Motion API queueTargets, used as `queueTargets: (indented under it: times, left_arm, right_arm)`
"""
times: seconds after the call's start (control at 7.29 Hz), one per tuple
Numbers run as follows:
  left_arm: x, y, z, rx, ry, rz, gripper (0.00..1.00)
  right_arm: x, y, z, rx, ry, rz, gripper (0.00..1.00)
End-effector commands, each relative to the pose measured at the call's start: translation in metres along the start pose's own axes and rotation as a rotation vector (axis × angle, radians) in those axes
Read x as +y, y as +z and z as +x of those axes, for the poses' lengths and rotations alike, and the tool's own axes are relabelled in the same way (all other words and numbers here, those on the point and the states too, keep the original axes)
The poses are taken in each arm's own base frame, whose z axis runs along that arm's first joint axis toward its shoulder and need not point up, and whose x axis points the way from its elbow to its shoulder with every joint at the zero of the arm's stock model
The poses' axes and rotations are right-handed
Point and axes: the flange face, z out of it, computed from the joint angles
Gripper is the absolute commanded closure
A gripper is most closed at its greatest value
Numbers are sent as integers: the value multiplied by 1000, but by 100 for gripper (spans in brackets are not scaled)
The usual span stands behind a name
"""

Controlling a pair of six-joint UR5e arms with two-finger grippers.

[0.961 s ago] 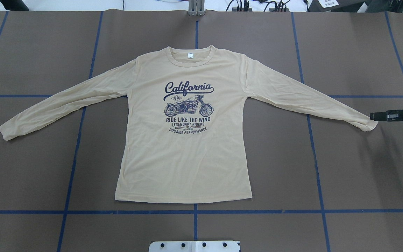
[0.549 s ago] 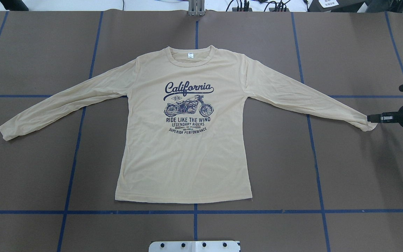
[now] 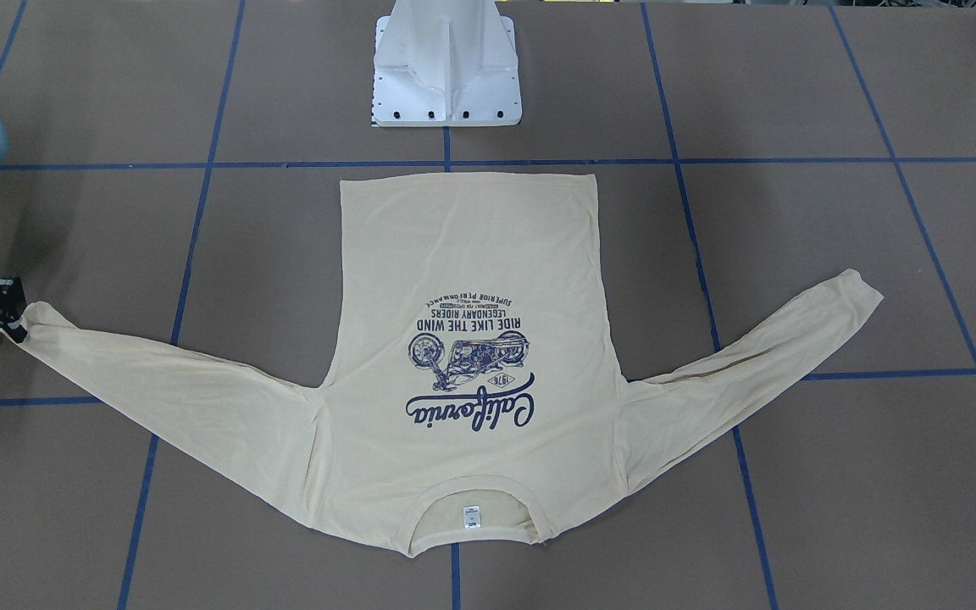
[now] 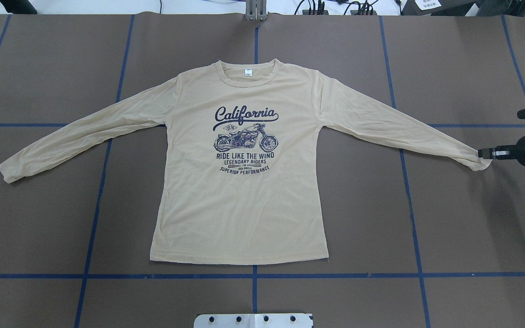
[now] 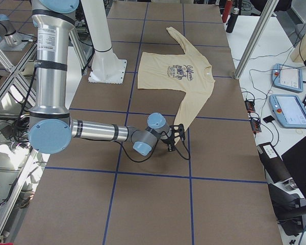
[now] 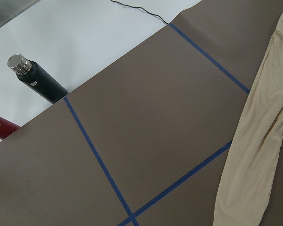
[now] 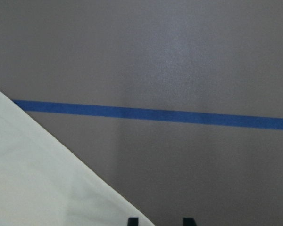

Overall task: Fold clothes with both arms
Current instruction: 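Grasp the sleeve cuff nearest the right gripper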

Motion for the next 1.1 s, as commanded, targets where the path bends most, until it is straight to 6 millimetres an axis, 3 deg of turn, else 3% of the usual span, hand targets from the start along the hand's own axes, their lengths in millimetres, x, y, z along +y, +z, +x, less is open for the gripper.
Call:
queueTargets:
  times: [0.0,0.55,0.69,0.96]
  left_arm:
    - [0,0,0,0,0,0,0]
    - [6,1,0,1,-5,-6,0]
    - [6,1,0,1,-6,-7,0]
    - [6,1,0,1,-6,-7,0]
  right_arm:
    - [2,-2,1,0,1,-1,60]
    - [7,0,3,3,-2,-9,61]
    - [7,0,2,3,-2,-11,68]
    - [7,0,1,3,-3,-10,100]
